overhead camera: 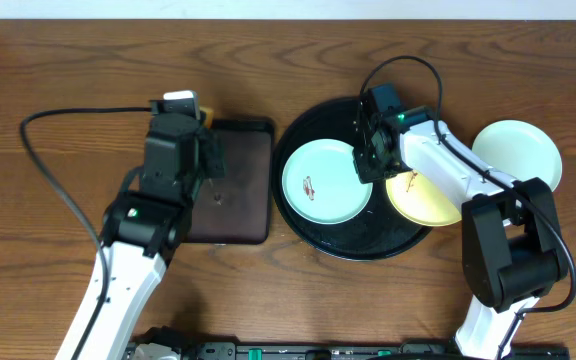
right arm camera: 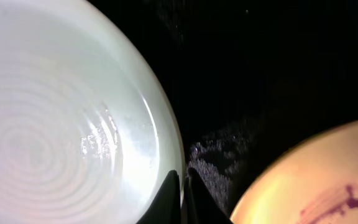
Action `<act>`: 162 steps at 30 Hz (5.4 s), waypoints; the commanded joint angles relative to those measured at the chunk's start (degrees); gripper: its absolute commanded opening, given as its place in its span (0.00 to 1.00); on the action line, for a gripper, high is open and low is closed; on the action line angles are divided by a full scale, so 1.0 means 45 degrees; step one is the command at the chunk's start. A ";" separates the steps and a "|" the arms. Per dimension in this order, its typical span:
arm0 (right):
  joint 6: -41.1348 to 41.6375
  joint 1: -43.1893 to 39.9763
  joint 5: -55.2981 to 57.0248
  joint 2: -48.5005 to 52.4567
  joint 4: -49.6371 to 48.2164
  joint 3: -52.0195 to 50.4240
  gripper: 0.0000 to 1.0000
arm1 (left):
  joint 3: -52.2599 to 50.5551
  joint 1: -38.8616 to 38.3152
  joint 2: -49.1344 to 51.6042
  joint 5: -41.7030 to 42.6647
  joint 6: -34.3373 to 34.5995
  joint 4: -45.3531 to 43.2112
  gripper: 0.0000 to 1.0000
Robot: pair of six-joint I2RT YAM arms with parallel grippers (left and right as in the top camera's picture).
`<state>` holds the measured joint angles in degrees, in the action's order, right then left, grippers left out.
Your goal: Clean dirty plates on tray and stack at the side
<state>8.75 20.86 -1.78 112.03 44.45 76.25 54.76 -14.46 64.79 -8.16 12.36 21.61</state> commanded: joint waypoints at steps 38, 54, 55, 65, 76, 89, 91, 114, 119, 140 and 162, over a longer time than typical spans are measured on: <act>0.0087 0.0078 0.0058 0.0039 -0.1783 -0.1078 0.28 | 0.5552 0.0087 0.3293 -0.0826 -0.0418 0.2705 0.07; 0.0083 0.0078 0.0058 0.0039 -0.1753 -0.1078 0.29 | 0.5552 0.0277 0.3113 -0.0282 -0.0189 0.3949 0.08; 0.0087 0.0078 0.0053 0.0039 -0.1753 -0.1078 0.29 | 0.5552 0.0325 0.3162 -0.0287 -0.0141 0.4133 0.08; 0.0087 0.0078 0.0053 0.0039 -0.1753 -0.1078 0.29 | 0.5663 0.1617 0.4677 0.2817 -0.0175 0.6071 0.07; 0.0087 0.0078 0.0053 0.0039 -0.1753 -0.1078 0.11 | 0.5693 0.1520 0.5969 0.5042 -0.0641 0.6552 0.07; 0.0092 0.0078 0.0053 0.0039 -0.1749 -0.1078 0.01 | 0.4473 -0.1253 0.6023 0.4464 0.0763 0.4804 0.07; 0.0087 0.0078 0.0053 0.0039 -0.1749 -0.1078 0.01 | 0.4167 -0.1734 0.6120 0.3813 0.1447 0.4197 0.07; 0.0087 0.0078 0.0053 0.0039 -0.1739 -0.1078 0.01 | 0.3507 -0.3925 0.9680 0.2186 0.2667 0.1205 0.07; 0.0087 0.0078 0.0053 0.0039 -0.1739 -0.1078 0.01 | 0.3497 -0.3993 1.0098 0.2283 0.2667 0.1166 0.08; 0.0083 0.0078 0.0058 0.0039 -0.1695 -0.1078 0.01 | 0.3487 -0.5304 1.1822 0.4420 0.3249 0.1039 0.08; 0.0083 0.0078 0.0058 0.0039 -0.1651 -0.1078 0.03 | 0.3915 -0.0627 0.7402 1.0010 0.4231 -0.1151 0.08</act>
<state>9.21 20.86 -2.33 111.81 36.53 71.61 72.03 -20.36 104.42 32.91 30.41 15.31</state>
